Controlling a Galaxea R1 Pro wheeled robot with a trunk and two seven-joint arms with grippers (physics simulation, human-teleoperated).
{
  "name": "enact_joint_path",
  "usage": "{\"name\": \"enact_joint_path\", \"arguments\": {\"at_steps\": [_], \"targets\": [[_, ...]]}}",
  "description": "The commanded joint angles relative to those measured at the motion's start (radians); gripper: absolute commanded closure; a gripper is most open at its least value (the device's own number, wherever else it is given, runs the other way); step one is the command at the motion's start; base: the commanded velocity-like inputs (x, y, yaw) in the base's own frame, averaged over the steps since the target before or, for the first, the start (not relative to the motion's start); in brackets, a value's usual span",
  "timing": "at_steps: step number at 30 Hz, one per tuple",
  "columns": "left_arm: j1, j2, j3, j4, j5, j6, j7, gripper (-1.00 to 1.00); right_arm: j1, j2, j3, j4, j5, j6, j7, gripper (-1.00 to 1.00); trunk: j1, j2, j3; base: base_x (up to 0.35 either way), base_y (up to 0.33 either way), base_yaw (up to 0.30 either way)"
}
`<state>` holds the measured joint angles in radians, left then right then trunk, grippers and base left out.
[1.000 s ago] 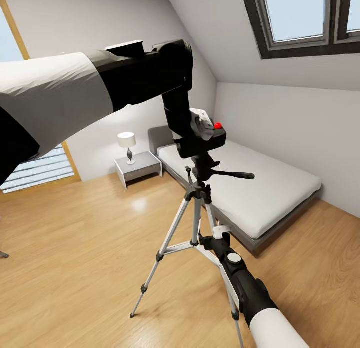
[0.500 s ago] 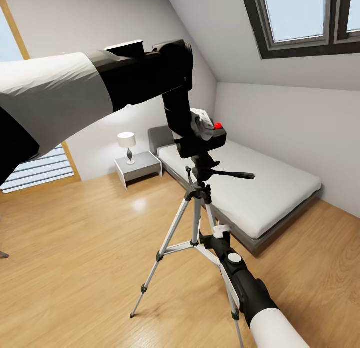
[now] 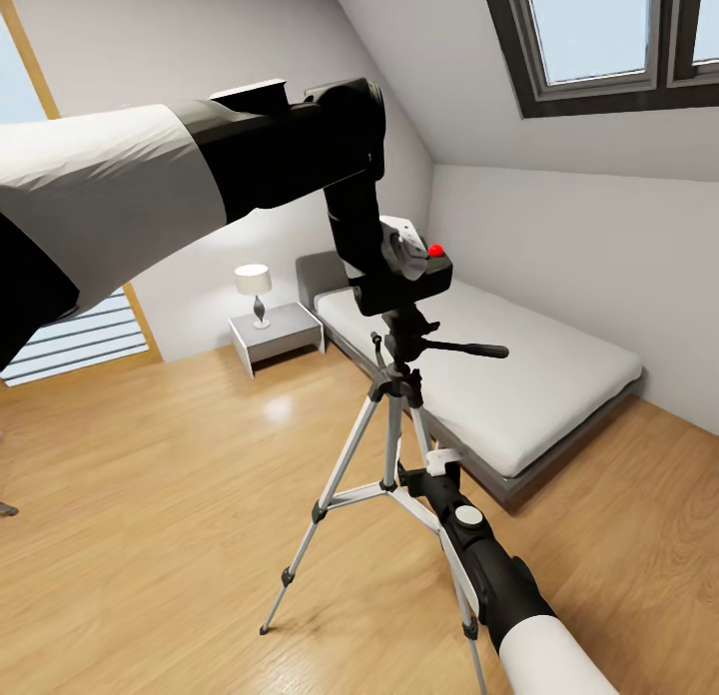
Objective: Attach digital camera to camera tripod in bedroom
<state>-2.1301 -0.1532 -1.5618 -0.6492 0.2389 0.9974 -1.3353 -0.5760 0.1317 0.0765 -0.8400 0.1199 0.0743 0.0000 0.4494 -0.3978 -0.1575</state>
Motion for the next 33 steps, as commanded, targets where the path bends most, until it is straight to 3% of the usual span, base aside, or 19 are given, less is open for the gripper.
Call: {"name": "enact_joint_path", "arguments": {"at_steps": [1, 14, 21, 33], "targets": [[-0.002, 0.000, -0.003, 0.000, 0.002, 0.007, -0.002, 1.00, -0.001, 0.000, 0.000, -0.002, 0.011, 0.007, 0.000, -1.00, 0.001, -0.002, -0.002, 0.000, 0.000, 0.000], [-0.002, 0.000, -0.001, 0.022, 0.002, 0.007, 0.002, 1.00, 0.000, 0.000, 0.000, -0.002, 0.011, 0.007, 0.000, -1.00, 0.001, -0.002, -0.002, 0.000, 0.000, 0.000], [-0.002, 0.000, -0.001, 0.027, 0.003, 0.009, 0.096, 1.00, 0.000, 0.000, 0.000, -0.002, 0.011, 0.007, 0.000, -1.00, 0.001, -0.002, -0.002, 0.000, 0.000, 0.000], [-0.002, -0.005, -0.001, 0.027, 0.003, 0.009, 0.114, 1.00, 0.000, 0.000, 0.000, -0.002, 0.011, 0.007, 0.000, -1.00, 0.001, -0.002, -0.002, 0.000, 0.000, 0.000]]}}
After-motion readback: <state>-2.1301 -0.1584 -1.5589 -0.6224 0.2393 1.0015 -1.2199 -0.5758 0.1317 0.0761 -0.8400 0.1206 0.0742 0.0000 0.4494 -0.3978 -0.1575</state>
